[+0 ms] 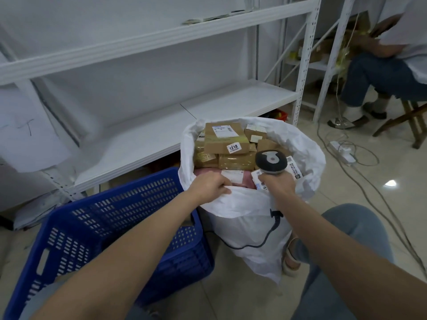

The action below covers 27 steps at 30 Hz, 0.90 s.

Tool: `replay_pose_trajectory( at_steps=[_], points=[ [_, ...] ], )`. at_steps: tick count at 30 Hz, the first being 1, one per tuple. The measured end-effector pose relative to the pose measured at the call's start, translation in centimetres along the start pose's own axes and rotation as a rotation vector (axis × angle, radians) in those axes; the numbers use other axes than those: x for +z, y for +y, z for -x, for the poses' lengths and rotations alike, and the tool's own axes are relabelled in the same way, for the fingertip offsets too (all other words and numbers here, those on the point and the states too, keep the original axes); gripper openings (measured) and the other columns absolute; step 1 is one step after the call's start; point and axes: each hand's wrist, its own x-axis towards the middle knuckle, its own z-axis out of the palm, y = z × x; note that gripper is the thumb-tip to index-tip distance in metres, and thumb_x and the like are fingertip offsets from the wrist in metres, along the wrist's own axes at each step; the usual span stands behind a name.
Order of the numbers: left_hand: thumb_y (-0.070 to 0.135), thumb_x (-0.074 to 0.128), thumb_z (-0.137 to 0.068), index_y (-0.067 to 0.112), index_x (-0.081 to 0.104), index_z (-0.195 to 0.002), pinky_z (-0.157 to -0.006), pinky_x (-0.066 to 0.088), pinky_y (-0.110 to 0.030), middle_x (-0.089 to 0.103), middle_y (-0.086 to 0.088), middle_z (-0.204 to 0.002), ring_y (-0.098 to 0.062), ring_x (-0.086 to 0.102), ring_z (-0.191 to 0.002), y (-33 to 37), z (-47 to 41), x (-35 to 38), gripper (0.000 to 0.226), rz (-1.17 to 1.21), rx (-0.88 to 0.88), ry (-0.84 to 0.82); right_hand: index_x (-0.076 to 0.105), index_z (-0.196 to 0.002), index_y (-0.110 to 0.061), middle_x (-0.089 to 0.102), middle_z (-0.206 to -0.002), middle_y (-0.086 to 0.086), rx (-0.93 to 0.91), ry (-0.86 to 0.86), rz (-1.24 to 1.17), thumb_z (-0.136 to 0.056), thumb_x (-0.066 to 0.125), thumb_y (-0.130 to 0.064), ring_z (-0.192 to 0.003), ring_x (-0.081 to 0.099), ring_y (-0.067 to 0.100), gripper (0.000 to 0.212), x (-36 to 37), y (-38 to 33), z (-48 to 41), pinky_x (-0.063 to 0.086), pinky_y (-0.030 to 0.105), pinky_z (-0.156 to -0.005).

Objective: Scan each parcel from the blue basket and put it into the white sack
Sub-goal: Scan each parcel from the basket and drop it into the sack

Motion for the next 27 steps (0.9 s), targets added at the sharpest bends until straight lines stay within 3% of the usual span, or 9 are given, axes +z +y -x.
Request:
replay_pose_trajectory(
  at_steps=[3,6,8,12,16,19,21,24,27],
  points=[
    [0.026,0.056,-0.095,0.016,0.069,-0.114,-0.081,0.048,-0.035,0.070,-0.002,-0.109,-0.022,0.061,-0.099,-0.2,0.6,-0.2,0.025,0.015,0.047,0.049,0.057,-0.087,-0.013,0.061,-0.097,0.011,-0.028,-0.029,0.013,-0.076,0.070,-0.007,-0.092,0.053,0.027,0.018,0.4,-0.7,0.2,0.046,0.035,-0.082],
    [0.026,0.055,-0.095,0.017,0.066,-0.115,-0.079,0.044,-0.030,0.066,-0.003,-0.112,-0.022,0.059,-0.104,-1.2,1.8,0.8,0.025,-0.136,0.057,-0.138,0.064,-0.092,-0.008,0.061,-0.095,0.011,-0.015,-0.067,0.066,-0.072,0.072,-0.004,-0.090,0.053,0.026,0.022,0.7,-0.8,0.5,0.044,0.031,-0.079],
    [0.026,0.056,-0.094,0.016,0.068,-0.110,-0.078,0.045,-0.031,0.067,-0.002,-0.109,-0.023,0.060,-0.102,-1.4,1.3,0.1,0.022,-0.145,0.035,-0.114,0.064,-0.096,-0.009,0.062,-0.099,0.011,0.002,-0.082,0.077,-0.071,0.074,-0.008,-0.099,0.056,0.029,0.026,1.0,-0.5,0.6,0.047,0.033,-0.086],
    [0.032,0.058,-0.093,0.026,0.068,-0.112,-0.076,0.044,-0.031,0.068,0.007,-0.110,-0.017,0.059,-0.102,-0.8,0.4,-0.8,0.023,-0.132,0.037,-0.067,0.062,-0.081,-0.014,0.066,-0.100,0.015,0.007,-0.069,0.047,-0.064,0.078,-0.010,-0.104,0.060,0.033,0.024,1.2,-0.3,0.9,0.048,0.044,-0.096],
    [0.030,0.062,-0.090,0.021,0.069,-0.111,-0.083,0.047,-0.031,0.068,0.003,-0.112,-0.017,0.060,-0.103,-2.2,1.3,0.5,0.023,-0.076,-0.010,-0.171,0.066,-0.093,-0.007,0.067,-0.099,0.015,0.049,-0.082,0.030,-0.067,0.076,-0.007,-0.099,0.060,0.031,0.028,0.8,-0.1,0.9,0.048,0.035,-0.085],
    [0.026,0.067,-0.087,0.020,0.072,-0.107,-0.090,0.048,-0.032,0.070,0.006,-0.110,-0.013,0.063,-0.101,-2.6,1.8,0.2,0.021,0.072,-0.033,-0.080,0.068,-0.098,-0.005,0.069,-0.103,0.017,0.050,-0.092,0.022,-0.068,0.076,-0.008,-0.102,0.061,0.033,0.032,0.8,0.2,1.2,0.051,0.040,-0.089],
    [0.029,0.064,-0.089,0.023,0.072,-0.105,-0.090,0.048,-0.032,0.069,0.009,-0.111,-0.012,0.061,-0.102,-2.8,2.3,-0.3,0.019,0.114,-0.069,-0.012,0.067,-0.087,-0.007,0.069,-0.100,0.016,0.049,-0.086,0.011,-0.067,0.074,-0.006,-0.100,0.061,0.033,0.021,1.0,0.2,1.5,0.051,0.040,-0.089],
    [0.025,0.058,-0.092,0.026,0.071,-0.105,-0.088,0.050,-0.035,0.068,0.008,-0.111,-0.013,0.061,-0.102,-3.9,3.2,-0.9,0.018,0.163,-0.215,0.164,0.062,-0.070,-0.011,0.071,-0.082,0.012,0.031,-0.121,-0.027,-0.069,0.070,-0.011,-0.091,0.067,0.033,0.008,1.5,-0.5,2.0,0.054,0.046,-0.087],
    [0.020,0.053,-0.093,0.026,0.070,-0.106,-0.085,0.053,-0.038,0.068,0.004,-0.113,-0.018,0.062,-0.103,-6.0,4.8,-1.0,0.022,0.170,-0.366,0.261,0.064,-0.072,-0.010,0.072,-0.070,0.009,0.006,-0.232,-0.137,-0.073,0.069,-0.012,-0.077,0.071,0.029,0.006,2.9,-2.0,4.0,0.058,0.043,-0.081]
  ],
)
